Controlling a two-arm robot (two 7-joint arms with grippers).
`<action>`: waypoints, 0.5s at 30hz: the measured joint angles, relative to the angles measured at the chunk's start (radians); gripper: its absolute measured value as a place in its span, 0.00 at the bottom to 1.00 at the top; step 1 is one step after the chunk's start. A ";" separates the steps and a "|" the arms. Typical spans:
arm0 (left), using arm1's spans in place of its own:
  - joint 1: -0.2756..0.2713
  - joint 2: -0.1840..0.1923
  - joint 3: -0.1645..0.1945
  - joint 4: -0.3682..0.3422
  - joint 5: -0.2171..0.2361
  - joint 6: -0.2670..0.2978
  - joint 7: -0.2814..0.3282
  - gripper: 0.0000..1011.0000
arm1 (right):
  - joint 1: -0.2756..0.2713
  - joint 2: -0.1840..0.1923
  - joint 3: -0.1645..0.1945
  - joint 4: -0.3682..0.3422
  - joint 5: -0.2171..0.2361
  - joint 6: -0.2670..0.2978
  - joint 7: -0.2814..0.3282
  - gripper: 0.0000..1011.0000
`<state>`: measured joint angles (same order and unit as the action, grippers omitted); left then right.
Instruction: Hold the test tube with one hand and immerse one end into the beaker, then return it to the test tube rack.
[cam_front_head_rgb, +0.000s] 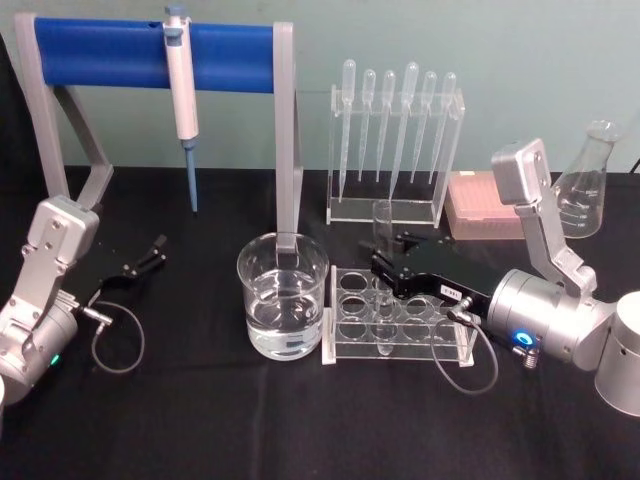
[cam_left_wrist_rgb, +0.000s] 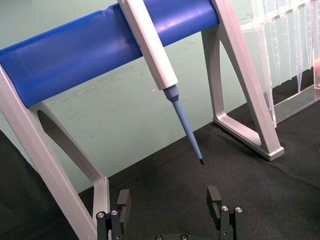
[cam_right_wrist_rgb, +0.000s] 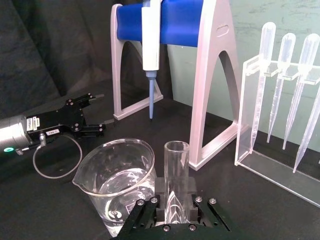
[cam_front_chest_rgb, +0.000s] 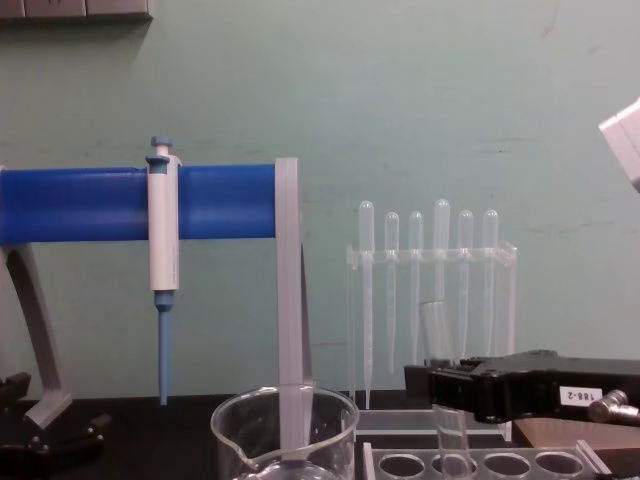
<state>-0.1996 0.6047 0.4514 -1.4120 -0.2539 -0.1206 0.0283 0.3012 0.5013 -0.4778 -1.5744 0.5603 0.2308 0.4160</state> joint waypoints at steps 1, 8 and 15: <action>0.000 0.000 0.000 0.000 0.000 0.000 0.000 0.99 | -0.003 0.001 0.002 -0.005 -0.004 -0.003 -0.004 0.25; 0.000 0.000 0.000 0.000 0.000 0.000 0.000 0.99 | -0.022 0.012 0.015 -0.050 -0.025 -0.022 -0.016 0.22; 0.000 0.000 0.000 0.000 0.000 0.000 0.000 0.99 | -0.071 0.027 0.057 -0.140 -0.041 -0.070 -0.036 0.22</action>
<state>-0.1995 0.6047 0.4514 -1.4120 -0.2539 -0.1205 0.0283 0.2300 0.5283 -0.4210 -1.7142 0.5198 0.1605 0.3796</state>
